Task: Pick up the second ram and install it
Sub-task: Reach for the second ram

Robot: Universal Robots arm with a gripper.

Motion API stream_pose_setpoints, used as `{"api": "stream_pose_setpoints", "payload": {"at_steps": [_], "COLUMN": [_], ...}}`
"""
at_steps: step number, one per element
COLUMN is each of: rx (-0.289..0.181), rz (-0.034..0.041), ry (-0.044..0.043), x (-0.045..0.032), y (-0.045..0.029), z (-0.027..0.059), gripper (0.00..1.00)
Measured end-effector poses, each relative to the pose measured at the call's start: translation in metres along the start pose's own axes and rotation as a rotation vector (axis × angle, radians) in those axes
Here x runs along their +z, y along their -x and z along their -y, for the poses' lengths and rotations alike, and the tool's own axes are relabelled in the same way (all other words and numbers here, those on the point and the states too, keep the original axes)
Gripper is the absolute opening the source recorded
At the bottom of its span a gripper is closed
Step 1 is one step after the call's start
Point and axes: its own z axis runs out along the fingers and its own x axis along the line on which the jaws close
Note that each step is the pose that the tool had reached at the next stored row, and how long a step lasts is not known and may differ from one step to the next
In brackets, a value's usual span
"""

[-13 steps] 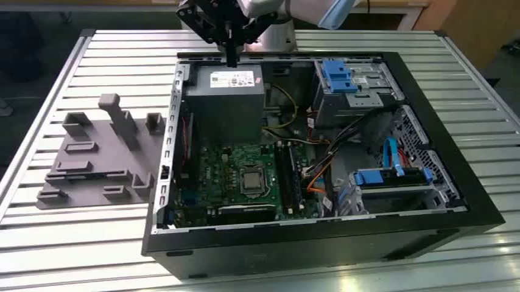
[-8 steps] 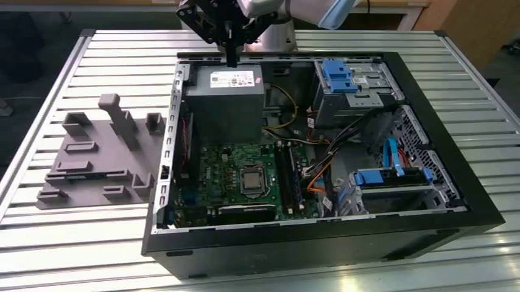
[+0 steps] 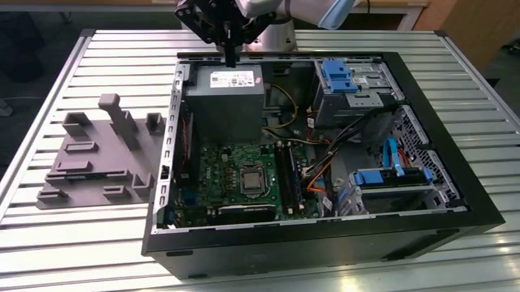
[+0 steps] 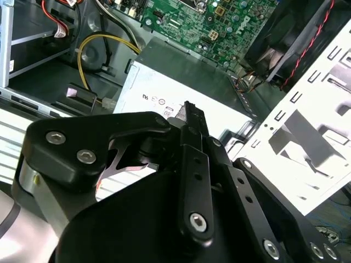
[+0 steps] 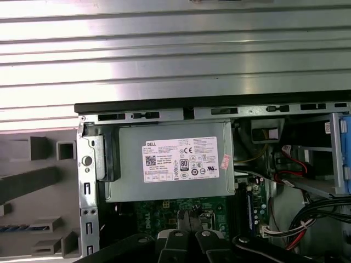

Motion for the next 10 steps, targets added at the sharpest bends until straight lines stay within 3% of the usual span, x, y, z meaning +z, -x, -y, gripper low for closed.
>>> {"api": "stream_pose_setpoints", "payload": {"at_steps": [10], "rx": [0.0], "rz": [0.0], "ry": [0.0], "x": [0.0003], "y": [-0.0036], "z": [0.0003], "gripper": [0.11]}}
